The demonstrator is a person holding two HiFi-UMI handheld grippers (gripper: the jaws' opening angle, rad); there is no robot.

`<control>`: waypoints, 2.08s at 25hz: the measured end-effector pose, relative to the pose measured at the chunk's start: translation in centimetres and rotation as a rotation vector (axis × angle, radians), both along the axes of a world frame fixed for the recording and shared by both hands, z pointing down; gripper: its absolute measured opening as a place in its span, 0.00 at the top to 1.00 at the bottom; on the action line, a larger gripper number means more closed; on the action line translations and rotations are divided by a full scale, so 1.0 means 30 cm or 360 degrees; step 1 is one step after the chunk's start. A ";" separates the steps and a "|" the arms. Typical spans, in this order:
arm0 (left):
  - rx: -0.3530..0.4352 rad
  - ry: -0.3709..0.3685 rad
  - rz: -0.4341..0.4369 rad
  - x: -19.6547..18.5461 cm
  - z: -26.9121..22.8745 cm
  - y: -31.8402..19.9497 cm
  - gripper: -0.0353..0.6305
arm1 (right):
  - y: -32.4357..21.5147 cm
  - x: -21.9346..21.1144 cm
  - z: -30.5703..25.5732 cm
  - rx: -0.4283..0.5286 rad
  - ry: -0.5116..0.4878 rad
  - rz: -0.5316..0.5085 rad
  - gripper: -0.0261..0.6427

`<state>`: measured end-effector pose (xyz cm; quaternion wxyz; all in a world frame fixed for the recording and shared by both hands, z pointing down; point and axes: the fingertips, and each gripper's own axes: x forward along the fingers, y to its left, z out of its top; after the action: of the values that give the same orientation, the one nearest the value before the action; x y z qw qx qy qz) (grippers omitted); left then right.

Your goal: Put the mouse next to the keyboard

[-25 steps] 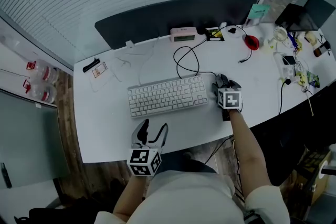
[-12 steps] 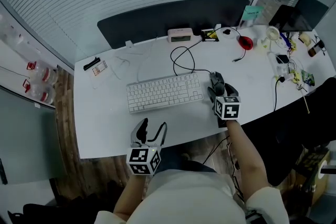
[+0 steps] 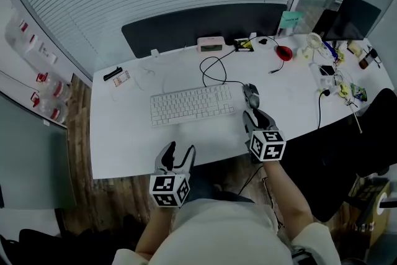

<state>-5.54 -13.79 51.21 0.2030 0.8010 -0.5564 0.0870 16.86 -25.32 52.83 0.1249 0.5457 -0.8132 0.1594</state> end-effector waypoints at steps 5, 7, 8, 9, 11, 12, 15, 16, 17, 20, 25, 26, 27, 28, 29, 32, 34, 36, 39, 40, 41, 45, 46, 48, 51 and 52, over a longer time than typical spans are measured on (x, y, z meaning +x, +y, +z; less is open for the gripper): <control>0.0031 -0.0038 -0.0037 0.016 -0.023 0.073 0.62 | 0.125 -0.027 -0.072 0.0081 -0.0077 -0.0041 0.83; 0.0039 -0.0044 -0.0052 0.018 -0.027 0.102 0.65 | 0.173 -0.040 -0.097 0.0104 -0.0118 -0.0064 0.87; 0.0041 -0.0043 -0.0059 0.019 -0.027 0.116 0.66 | 0.196 -0.046 -0.109 0.0117 -0.0137 -0.0074 0.88; 0.0041 -0.0043 -0.0066 0.021 -0.025 0.131 0.69 | 0.218 -0.049 -0.120 0.0128 -0.0153 -0.0083 0.88; 0.0039 -0.0045 -0.0078 0.026 -0.020 0.158 0.73 | 0.261 -0.051 -0.140 0.0150 -0.0175 -0.0099 0.90; 0.0040 -0.0048 -0.0083 0.029 -0.020 0.169 0.75 | 0.282 -0.053 -0.148 0.0162 -0.0177 -0.0109 0.90; 0.0045 -0.0058 -0.0090 0.033 -0.029 0.192 0.80 | 0.343 -0.070 -0.163 0.0188 -0.0153 -0.0150 0.93; 0.0049 -0.0062 -0.0093 0.033 -0.035 0.198 0.82 | 0.362 -0.077 -0.166 0.0193 -0.0143 -0.0163 0.94; 0.0055 -0.0065 -0.0097 0.032 -0.041 0.202 0.84 | 0.378 -0.083 -0.170 0.0201 -0.0133 -0.0173 0.94; 0.0070 -0.0072 -0.0099 0.035 -0.051 0.211 0.86 | 0.416 -0.096 -0.174 0.0227 -0.0099 -0.0201 0.95; 0.0093 -0.0073 -0.0101 0.040 -0.054 0.219 0.93 | 0.460 -0.117 -0.172 0.0241 -0.0101 -0.0245 0.96; 0.0096 -0.0071 -0.0100 0.041 -0.055 0.218 0.93 | 0.464 -0.119 -0.173 0.0243 -0.0106 -0.0243 0.96; 0.0098 -0.0068 -0.0098 0.042 -0.056 0.218 0.93 | 0.467 -0.120 -0.172 0.0243 -0.0113 -0.0241 0.96; 0.0099 -0.0063 -0.0097 0.043 -0.056 0.218 0.93 | 0.470 -0.121 -0.171 0.0242 -0.0120 -0.0240 0.96; 0.0099 -0.0058 -0.0094 0.044 -0.056 0.220 0.93 | 0.473 -0.122 -0.170 0.0241 -0.0127 -0.0243 0.96; 0.0096 -0.0045 -0.0078 0.050 -0.058 0.223 0.93 | 0.476 -0.133 -0.173 0.0240 -0.0137 -0.0274 0.96; 0.0089 -0.0042 -0.0064 0.055 -0.057 0.223 0.93 | 0.476 -0.140 -0.173 0.0232 -0.0124 -0.0294 0.96; 0.0080 -0.0042 -0.0055 0.061 -0.055 0.223 0.93 | 0.476 -0.140 -0.176 0.0232 -0.0108 -0.0299 0.96; 0.0071 -0.0043 -0.0042 0.067 -0.050 0.225 0.93 | 0.477 -0.138 -0.178 0.0233 -0.0113 -0.0297 0.96; 0.0069 -0.0045 -0.0036 0.068 -0.048 0.225 0.93 | 0.477 -0.137 -0.175 0.0231 -0.0115 -0.0297 0.96; 0.0068 -0.0047 -0.0030 0.070 -0.046 0.224 0.93 | 0.476 -0.137 -0.172 0.0226 -0.0118 -0.0298 0.96; 0.0062 -0.0052 -0.0014 0.076 -0.042 0.216 0.93 | 0.470 -0.132 -0.160 0.0197 -0.0130 -0.0304 0.96; 0.0060 -0.0052 -0.0012 0.077 -0.041 0.215 0.93 | 0.469 -0.130 -0.159 0.0194 -0.0130 -0.0304 0.96; 0.0057 -0.0053 -0.0007 0.076 -0.039 0.211 0.93 | 0.466 -0.128 -0.159 0.0194 -0.0136 -0.0301 0.96; 0.0059 -0.0047 0.0000 0.078 -0.037 0.203 0.93 | 0.459 -0.125 -0.160 0.0196 -0.0144 -0.0302 0.96; 0.0062 -0.0045 0.0002 0.079 -0.039 0.201 0.93 | 0.456 -0.125 -0.160 0.0197 -0.0142 -0.0304 0.96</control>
<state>-3.16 -7.76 50.04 0.1794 0.8039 -0.5602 0.0876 13.12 -11.63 48.03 0.0692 0.4648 -0.8744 0.1206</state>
